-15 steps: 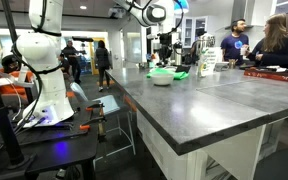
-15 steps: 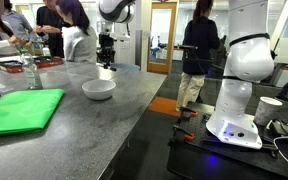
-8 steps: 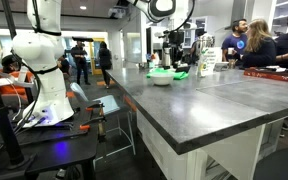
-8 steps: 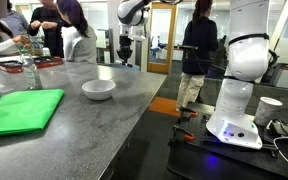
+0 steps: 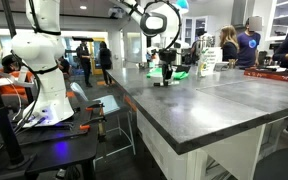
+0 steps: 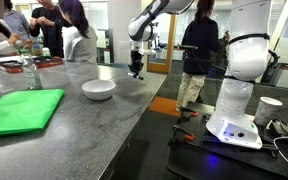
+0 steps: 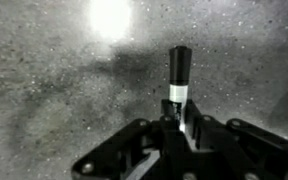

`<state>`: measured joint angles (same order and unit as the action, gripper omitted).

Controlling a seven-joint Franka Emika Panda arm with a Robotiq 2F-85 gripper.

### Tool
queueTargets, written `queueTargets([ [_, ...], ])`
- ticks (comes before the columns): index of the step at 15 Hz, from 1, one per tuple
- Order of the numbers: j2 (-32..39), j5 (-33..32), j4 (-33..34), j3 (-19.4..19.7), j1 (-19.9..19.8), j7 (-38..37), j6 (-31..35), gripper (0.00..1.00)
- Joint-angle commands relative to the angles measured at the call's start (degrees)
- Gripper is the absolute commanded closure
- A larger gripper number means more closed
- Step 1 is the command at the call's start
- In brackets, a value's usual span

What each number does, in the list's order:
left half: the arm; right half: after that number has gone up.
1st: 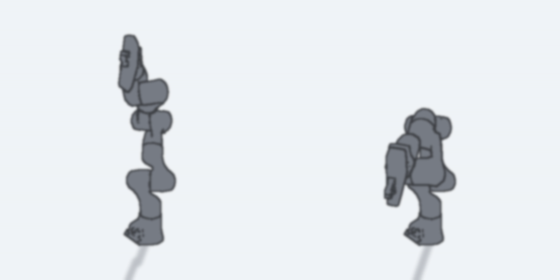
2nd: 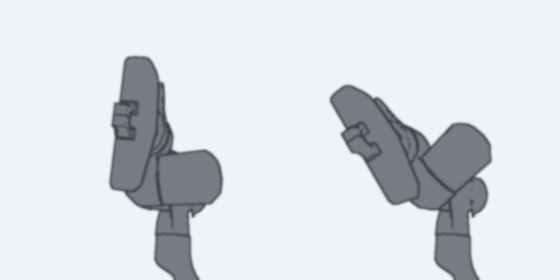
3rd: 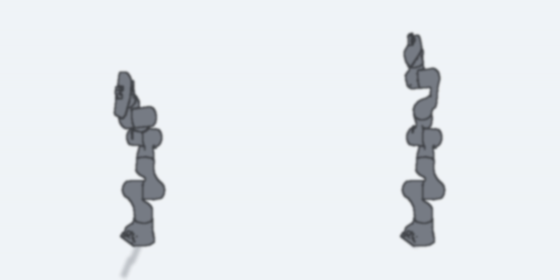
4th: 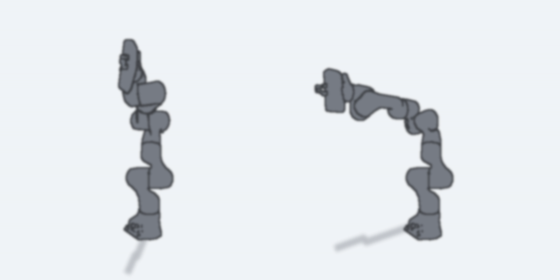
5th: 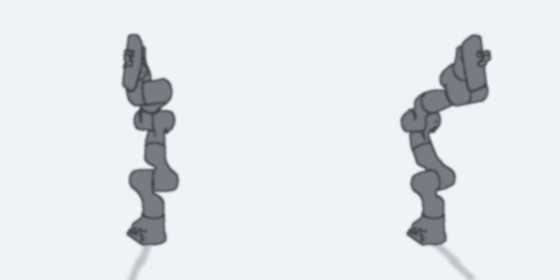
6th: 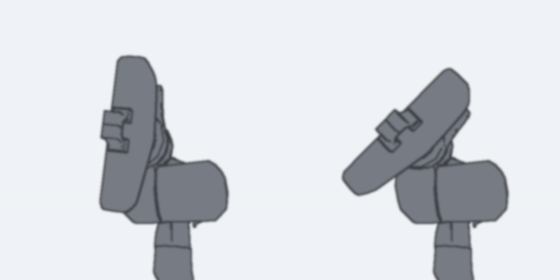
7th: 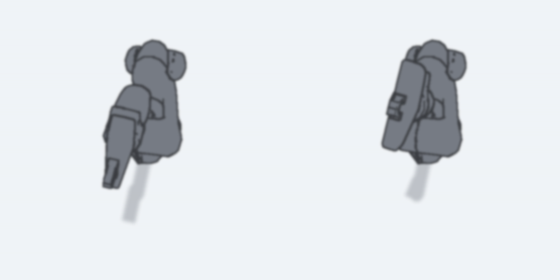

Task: Remove the marker from the bowl and put it on the table

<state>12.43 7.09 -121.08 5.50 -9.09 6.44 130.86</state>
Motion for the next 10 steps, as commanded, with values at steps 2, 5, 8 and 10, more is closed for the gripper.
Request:
queueTargets([
  [2,-0.08,-1.28,-3.27,-0.3,1.96,-3.12,7.85,0.95],
  [5,0.24,-1.77,-4.23,-0.41,3.29,-5.71,10.05,0.95],
  [8,0.57,-3.29,-5.29,-0.11,4.5,-9.21,10.28,0.95],
  [10,0.52,-3.44,-6.17,-0.26,4.81,-10.45,10.43,0.95],
])
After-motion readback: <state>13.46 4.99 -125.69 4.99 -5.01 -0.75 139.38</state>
